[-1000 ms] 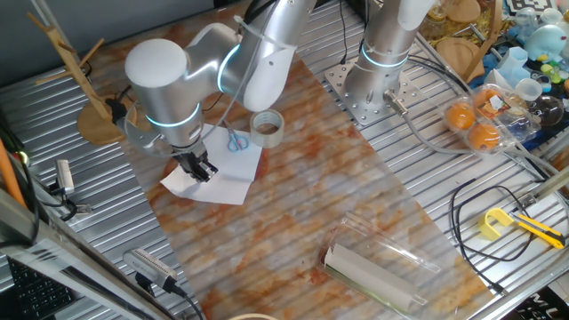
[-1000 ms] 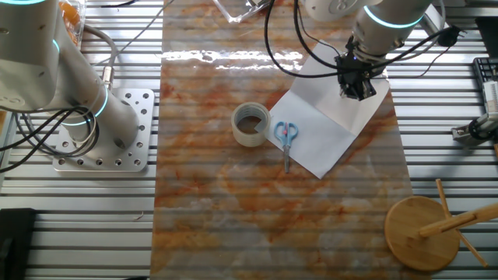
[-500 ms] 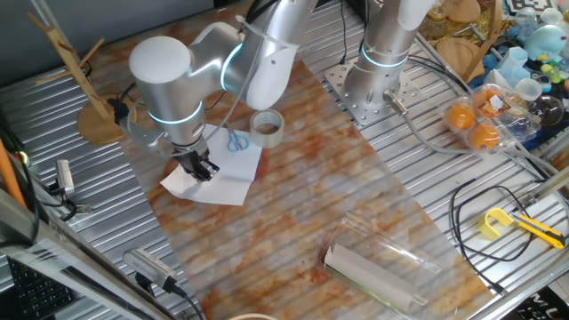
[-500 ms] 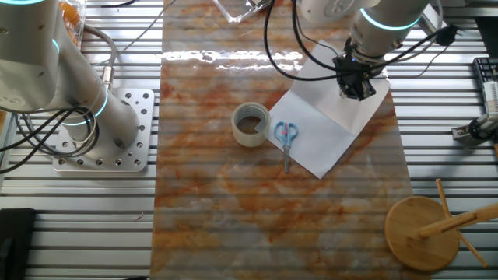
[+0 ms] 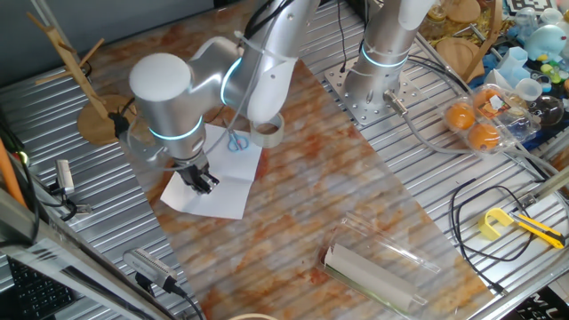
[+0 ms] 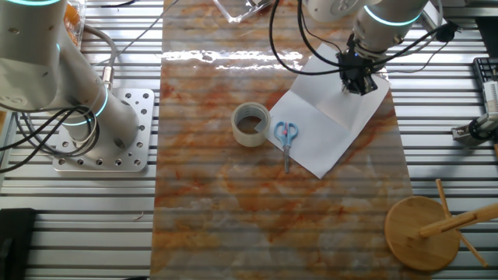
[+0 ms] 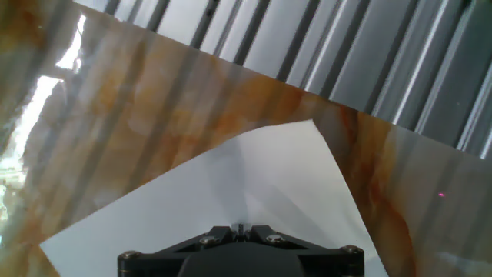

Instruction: Unfold a piece of paper

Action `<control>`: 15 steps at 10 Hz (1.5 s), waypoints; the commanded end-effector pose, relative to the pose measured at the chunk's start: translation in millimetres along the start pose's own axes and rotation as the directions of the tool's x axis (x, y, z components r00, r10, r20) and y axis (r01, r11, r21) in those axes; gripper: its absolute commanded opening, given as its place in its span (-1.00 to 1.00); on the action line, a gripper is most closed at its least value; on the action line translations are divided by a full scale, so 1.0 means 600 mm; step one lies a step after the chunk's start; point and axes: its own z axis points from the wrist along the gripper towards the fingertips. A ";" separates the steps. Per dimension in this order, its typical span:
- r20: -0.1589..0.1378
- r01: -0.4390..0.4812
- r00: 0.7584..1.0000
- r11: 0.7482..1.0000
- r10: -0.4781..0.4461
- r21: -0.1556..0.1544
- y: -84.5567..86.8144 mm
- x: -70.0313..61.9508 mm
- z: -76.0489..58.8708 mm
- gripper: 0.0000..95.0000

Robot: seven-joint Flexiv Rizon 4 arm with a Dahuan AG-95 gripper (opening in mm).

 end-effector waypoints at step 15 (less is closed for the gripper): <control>0.000 -0.020 1.000 1.000 0.020 -0.001 0.011 -0.055 0.046 -1.00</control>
